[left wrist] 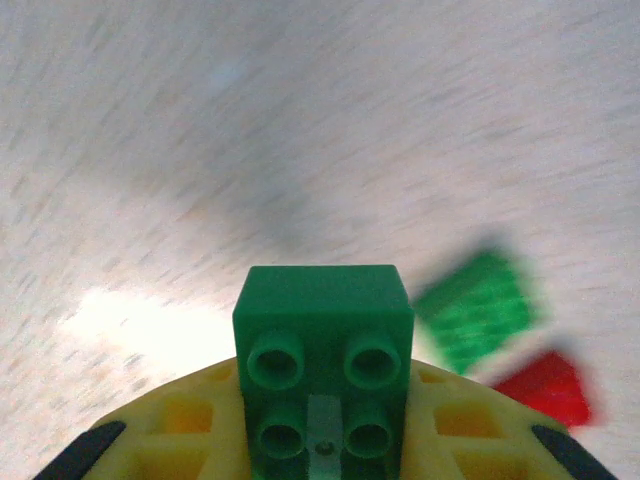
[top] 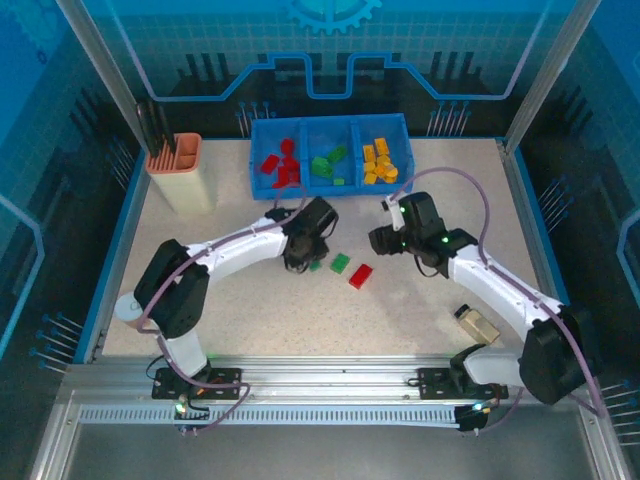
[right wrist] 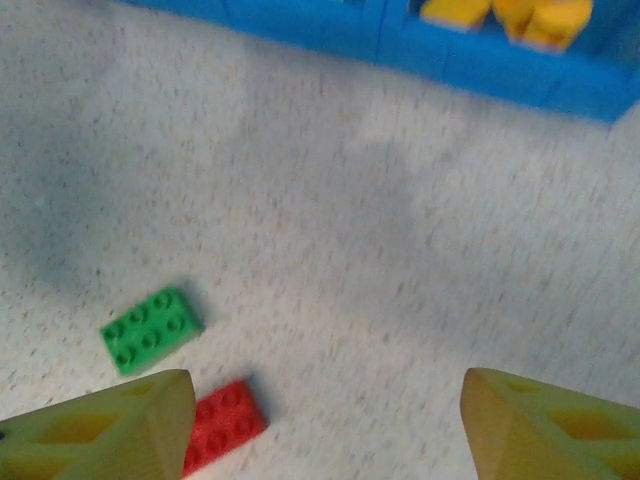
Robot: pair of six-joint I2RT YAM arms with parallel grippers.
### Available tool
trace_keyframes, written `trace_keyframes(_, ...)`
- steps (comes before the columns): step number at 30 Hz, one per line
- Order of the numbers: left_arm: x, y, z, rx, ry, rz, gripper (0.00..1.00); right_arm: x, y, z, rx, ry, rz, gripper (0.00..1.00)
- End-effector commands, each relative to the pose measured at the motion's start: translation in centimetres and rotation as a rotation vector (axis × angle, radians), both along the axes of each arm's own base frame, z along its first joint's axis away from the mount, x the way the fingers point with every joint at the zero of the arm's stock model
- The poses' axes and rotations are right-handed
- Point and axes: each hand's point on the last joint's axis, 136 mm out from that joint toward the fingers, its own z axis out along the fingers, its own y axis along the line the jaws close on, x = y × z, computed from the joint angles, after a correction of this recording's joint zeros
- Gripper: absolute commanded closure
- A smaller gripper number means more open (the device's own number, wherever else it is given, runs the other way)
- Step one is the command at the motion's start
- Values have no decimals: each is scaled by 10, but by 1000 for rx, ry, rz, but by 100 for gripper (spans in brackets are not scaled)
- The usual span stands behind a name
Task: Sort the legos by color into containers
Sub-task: Pick up the lego from the center of the table.
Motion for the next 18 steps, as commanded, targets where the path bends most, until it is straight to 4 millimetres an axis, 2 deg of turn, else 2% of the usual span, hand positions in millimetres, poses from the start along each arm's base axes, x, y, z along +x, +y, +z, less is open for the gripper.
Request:
trace_keyframes(1,45,4,35,79,-129,-53,82,-34,-8,-31,90,156,-91,28)
trace_keyframes(5,94,-3,57,62,-216,-53,83,-54,-14,-59,114,250,-151,27)
trace_keyframes(8,128,-6,62,86,-264,-56,84,-65,-15,-64,145,281,-179,24)
trace_keyframes(12,176,-12,57,98,-306,-53,84,-72,-11,-61,216,286,-207,24)
trace_keyframes(18,234,-29,48,117,-384,-68,84,-79,-3,-64,249,309,-209,24)
